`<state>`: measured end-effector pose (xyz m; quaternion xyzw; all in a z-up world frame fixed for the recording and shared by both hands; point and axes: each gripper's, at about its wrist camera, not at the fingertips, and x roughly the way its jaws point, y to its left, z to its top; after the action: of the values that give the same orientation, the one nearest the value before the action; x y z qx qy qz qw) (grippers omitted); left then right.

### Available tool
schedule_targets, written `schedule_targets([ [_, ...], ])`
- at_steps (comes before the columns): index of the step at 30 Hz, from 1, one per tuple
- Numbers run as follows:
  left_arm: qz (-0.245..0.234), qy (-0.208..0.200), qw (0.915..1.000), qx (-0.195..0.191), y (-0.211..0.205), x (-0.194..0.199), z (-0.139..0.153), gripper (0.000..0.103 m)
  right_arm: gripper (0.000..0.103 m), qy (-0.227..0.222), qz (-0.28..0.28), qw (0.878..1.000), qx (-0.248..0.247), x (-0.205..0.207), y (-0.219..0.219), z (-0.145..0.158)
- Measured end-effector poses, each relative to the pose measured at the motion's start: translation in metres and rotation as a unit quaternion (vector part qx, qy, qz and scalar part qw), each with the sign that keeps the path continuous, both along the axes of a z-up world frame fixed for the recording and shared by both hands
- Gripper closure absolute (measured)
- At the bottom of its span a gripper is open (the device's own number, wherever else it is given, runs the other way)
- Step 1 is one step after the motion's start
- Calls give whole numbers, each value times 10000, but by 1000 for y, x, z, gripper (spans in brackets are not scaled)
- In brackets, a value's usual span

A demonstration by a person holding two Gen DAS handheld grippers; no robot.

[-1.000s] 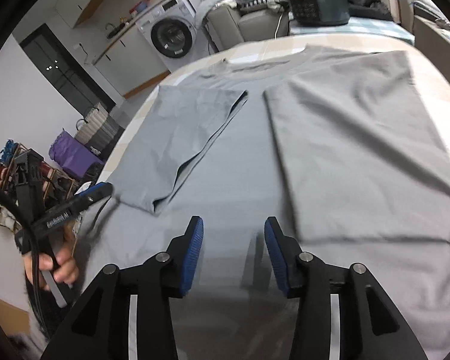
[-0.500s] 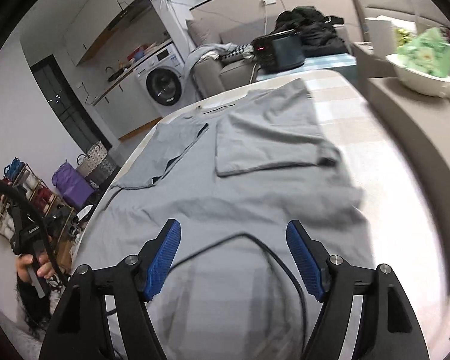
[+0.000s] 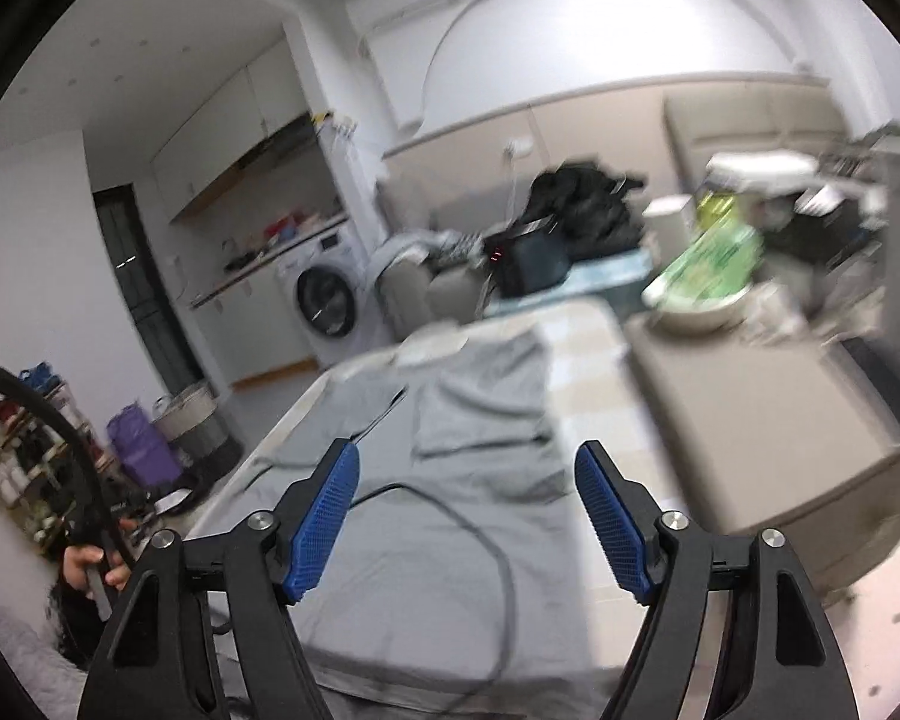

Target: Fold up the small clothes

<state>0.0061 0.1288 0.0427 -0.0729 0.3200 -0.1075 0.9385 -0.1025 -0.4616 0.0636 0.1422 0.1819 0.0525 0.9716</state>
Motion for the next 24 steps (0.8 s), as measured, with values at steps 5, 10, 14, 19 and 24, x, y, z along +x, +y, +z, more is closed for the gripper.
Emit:
schedule_targets([
  [5, -57, 189, 9993, 328, 2, -19, -12, 6, 11, 150, -386, 9967, -700, -38, -10, 17],
  [10, 97, 614, 9970, 465, 25, -46, -35, 6, 11, 840, 30, 9957, -397, -25, -14, -32],
  [14, 417, 956, 9942, 272, 53, -83, -59, 6, 14, 1474, 221, 9888, -1, -5, -18, -85],
  [19, 681, 1084, 9917, 85, 69, -91, -81, 7, 22, 1351, 307, 9903, 61, 9, -12, -102],
  [24, 494, 849, 9951, 93, 53, -85, -78, 7, 29, 738, 1044, 9915, -248, 51, 25, -90],
])
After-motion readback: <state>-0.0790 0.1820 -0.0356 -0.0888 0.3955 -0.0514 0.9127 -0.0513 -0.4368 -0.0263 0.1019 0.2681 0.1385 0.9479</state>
